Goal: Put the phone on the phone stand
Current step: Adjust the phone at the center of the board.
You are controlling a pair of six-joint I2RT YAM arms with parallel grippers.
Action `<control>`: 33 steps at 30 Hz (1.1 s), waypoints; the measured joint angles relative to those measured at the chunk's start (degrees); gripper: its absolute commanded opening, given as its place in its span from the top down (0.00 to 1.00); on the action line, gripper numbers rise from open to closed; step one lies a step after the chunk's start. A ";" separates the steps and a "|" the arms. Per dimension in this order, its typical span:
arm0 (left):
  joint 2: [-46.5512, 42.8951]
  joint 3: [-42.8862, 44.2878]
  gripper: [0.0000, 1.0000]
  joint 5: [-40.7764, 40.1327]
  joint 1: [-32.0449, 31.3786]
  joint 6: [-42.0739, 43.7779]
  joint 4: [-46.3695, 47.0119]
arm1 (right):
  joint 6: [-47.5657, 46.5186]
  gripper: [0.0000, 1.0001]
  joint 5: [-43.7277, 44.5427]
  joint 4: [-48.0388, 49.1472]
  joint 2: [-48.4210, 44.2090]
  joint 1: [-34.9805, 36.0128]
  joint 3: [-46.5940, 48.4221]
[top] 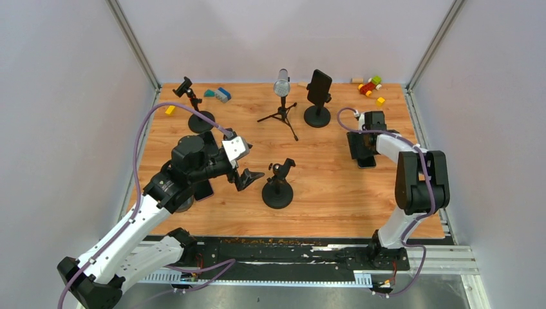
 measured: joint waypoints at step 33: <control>0.74 -0.22 0.00 0.15 0.07 0.02 0.79 | -8.33 0.22 -14.73 -6.71 5.70 -7.26 8.85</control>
